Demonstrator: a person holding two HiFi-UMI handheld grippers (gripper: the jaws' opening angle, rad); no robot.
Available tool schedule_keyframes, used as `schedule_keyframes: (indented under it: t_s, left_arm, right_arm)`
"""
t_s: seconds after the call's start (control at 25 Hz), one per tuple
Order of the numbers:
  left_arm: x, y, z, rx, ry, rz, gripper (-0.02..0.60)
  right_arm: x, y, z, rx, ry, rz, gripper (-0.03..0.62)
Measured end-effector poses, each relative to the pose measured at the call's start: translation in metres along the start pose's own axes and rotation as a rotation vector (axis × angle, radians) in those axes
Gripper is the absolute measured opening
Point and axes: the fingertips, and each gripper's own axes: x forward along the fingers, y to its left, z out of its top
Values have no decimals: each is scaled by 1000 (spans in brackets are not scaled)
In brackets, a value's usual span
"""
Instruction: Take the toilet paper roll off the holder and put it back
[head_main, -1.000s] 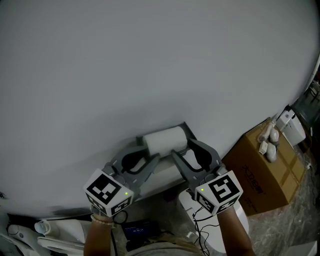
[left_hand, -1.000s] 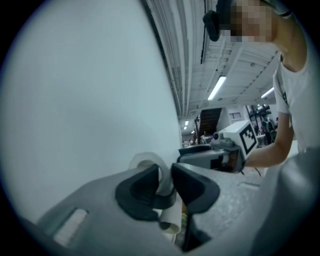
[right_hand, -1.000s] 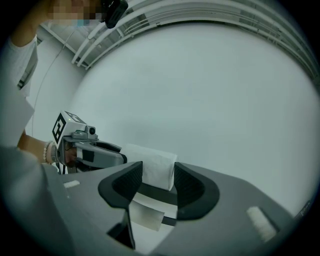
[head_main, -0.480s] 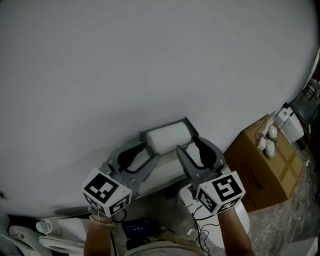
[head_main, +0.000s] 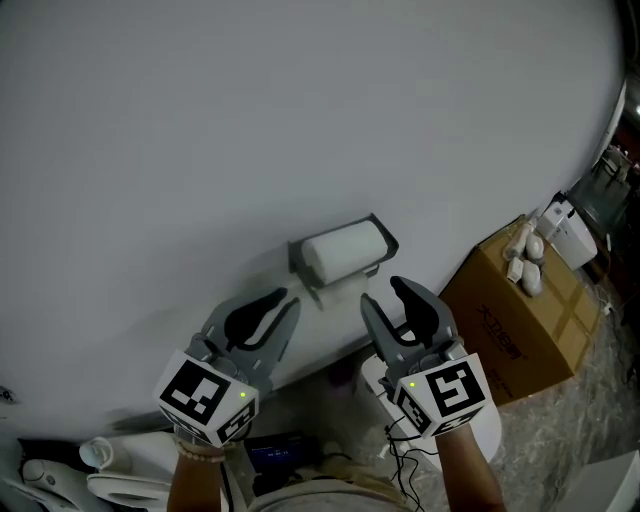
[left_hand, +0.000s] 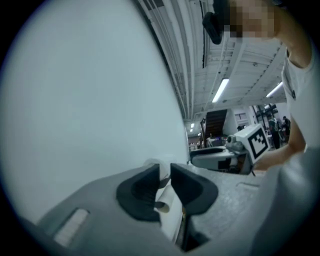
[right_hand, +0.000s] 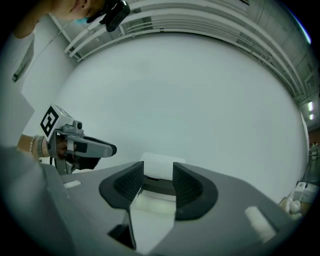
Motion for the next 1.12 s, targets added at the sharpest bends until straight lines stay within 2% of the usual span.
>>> schedule_keyframes:
  t_s: [0.16, 0.24, 0.32, 0.64, 1.12]
  left_arm:
    - [-23, -2, -1, 11, 9, 28, -6]
    - [-33, -5, -3, 9, 14, 25, -6]
    - [-44, -10, -5, 11, 20, 13, -6]
    - [-86, -27, -16, 11, 38, -14, -8]
    - [-144, -58, -43, -18, 88, -49, -8]
  right_arm:
    - [-17, 19, -1, -16, 16, -44, 128]
    - [-27, 26, -2, 5, 19, -74, 56]
    - [-36, 33, -3, 27, 23, -101, 20]
    - [-67, 71, -11, 55, 55, -153, 5]
    - [-109, 125, -23, 71, 107, -172, 6]
